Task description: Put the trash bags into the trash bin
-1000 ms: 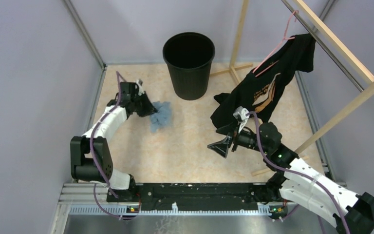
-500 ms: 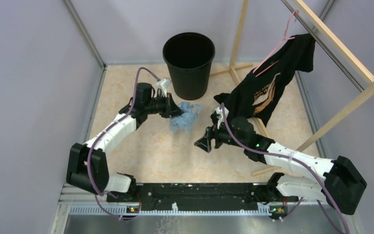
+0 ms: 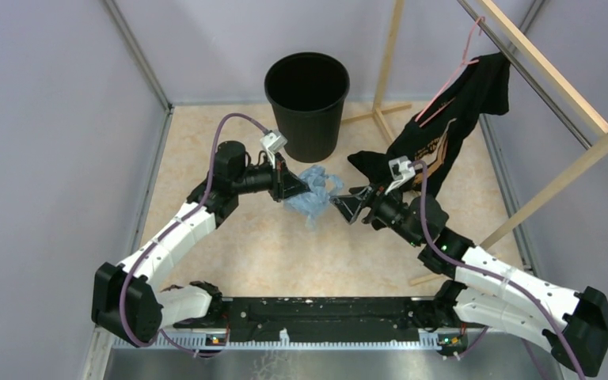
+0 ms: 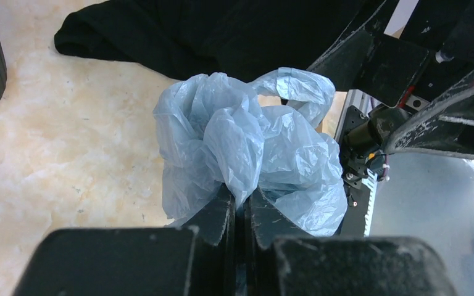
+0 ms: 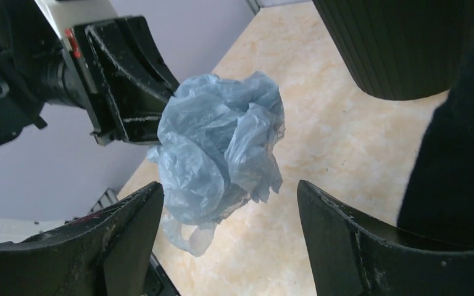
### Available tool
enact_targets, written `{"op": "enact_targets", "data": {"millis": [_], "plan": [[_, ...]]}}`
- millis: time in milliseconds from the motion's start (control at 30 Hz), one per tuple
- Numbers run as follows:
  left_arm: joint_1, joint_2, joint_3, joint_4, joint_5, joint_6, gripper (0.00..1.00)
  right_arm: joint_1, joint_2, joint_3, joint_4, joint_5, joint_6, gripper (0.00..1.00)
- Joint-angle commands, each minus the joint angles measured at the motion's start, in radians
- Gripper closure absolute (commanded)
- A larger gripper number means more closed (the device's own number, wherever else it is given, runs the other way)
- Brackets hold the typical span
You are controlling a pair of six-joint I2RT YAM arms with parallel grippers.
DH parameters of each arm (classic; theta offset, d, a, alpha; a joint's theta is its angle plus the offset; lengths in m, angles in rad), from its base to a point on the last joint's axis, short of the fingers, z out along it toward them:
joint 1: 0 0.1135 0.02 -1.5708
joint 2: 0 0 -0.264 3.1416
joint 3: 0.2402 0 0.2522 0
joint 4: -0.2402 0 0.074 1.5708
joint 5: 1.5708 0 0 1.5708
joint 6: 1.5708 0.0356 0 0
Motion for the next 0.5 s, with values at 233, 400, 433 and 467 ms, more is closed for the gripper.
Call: {"op": "enact_targets", "data": {"millis": [233, 400, 433, 467], "plan": [[-0.013, -0.002, -0.007, 0.071, 0.044, 0.028, 1.00, 0.000, 0.054, 0.141, -0.151, 0.183, 0.080, 0.31], [-0.024, -0.006, -0.011, 0.066, 0.042, 0.040, 1.00, 0.001, 0.102, 0.128, -0.130, 0.144, 0.094, 0.49], [-0.026, -0.008, -0.013, 0.066, 0.042, 0.042, 1.00, 0.001, 0.096, 0.110, -0.109, 0.147, 0.092, 0.56], [-0.029, -0.007, -0.012, 0.066, 0.046, 0.042, 1.00, 0.001, 0.086, 0.091, -0.089, 0.150, 0.082, 0.65]]}}
